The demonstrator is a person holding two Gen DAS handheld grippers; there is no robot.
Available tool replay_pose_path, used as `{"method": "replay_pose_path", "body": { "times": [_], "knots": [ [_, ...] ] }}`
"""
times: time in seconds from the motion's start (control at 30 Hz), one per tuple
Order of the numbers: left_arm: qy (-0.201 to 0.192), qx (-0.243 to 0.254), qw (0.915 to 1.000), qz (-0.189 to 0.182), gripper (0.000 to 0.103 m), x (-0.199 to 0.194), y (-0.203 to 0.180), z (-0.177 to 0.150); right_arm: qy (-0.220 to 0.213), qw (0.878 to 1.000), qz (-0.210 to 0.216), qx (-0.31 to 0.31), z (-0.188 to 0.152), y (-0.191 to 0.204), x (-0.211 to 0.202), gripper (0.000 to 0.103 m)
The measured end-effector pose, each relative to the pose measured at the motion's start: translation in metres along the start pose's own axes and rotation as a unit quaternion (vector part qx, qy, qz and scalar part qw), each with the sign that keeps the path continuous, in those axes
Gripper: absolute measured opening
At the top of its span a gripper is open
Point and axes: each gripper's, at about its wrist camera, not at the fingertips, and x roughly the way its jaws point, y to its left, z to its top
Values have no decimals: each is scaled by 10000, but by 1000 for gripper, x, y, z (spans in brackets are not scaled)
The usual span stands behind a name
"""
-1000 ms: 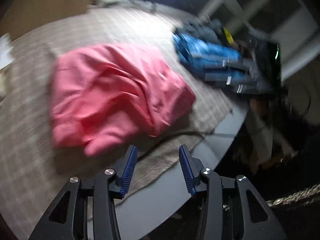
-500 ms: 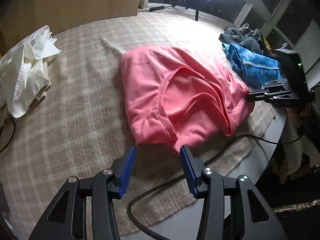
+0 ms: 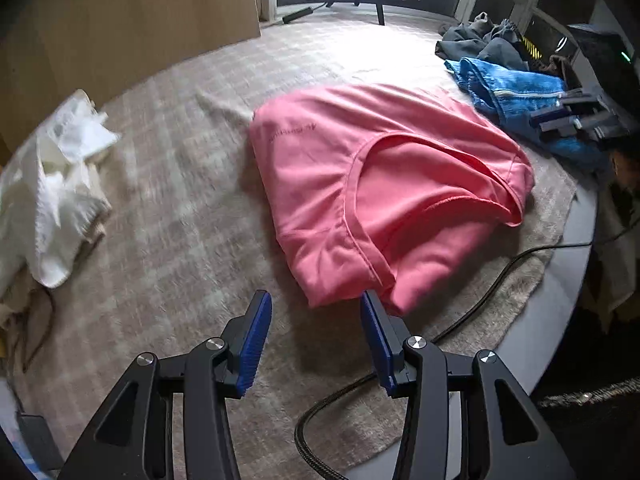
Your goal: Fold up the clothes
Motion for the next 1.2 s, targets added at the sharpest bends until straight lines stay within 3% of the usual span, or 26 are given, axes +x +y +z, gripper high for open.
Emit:
{"method": "replay_pose_path", "body": {
  "times": [0.1, 0.2, 0.27, 0.37, 0.4, 0.47, 0.73, 0.8, 0.9, 0.97, 1.0, 1.1, 1.2],
  "knots": [
    [-6, 397, 9992, -21, 44, 8, -9, 2, 284, 9952, 131, -926, -5, 44, 22, 33],
    [17, 597, 9982, -96, 44, 18, -14, 6, 577, 9832, -347, -1699, -13, 69, 49, 33],
    [-8, 709, 9974, -94, 40, 23, -14, 9, 637, 9782, -578, -1888, -15, 70, 58, 33],
    [24, 702, 9968, -386, 4, 26, -12, 15, 638, 9722, -844, -2087, -17, 65, 65, 33],
    [8, 665, 9966, -479, 4, 24, -10, 17, 688, 9716, -818, -2112, -17, 63, 66, 31],
    [10, 676, 9961, -568, 4, 19, -10, 21, 789, 9707, -760, -2139, -15, 57, 68, 3],
    [-31, 1025, 9903, -936, 5, -24, -35, 31, 519, 9835, -376, -1692, 13, 11, 23, 2],
    [96, 1254, 9869, -1009, 16, -16, -48, 26, 492, 9857, -290, -1587, 16, 0, 19, 3],
    [709, 1524, 9834, -686, 23, 14, -64, 10, 843, 9842, -267, -1535, 8, -4, 32, 4],
    [706, 1565, 9836, -562, 22, 10, -64, 7, 1112, 9812, -139, -1571, 2, -3, 35, 7],
    [641, 1550, 9845, -512, 25, 5, -63, 7, 993, 9827, -131, -1558, 2, -2, 28, 9],
    [264, 1352, 9895, -431, 40, -11, -59, 19, 439, 9928, 8, -1114, 11, -13, 3, 35],
    [-8, 1237, 9911, -493, 42, -8, -62, 37, -24, 9994, 222, -250, 24, -39, -5, 38]
  ]
}}
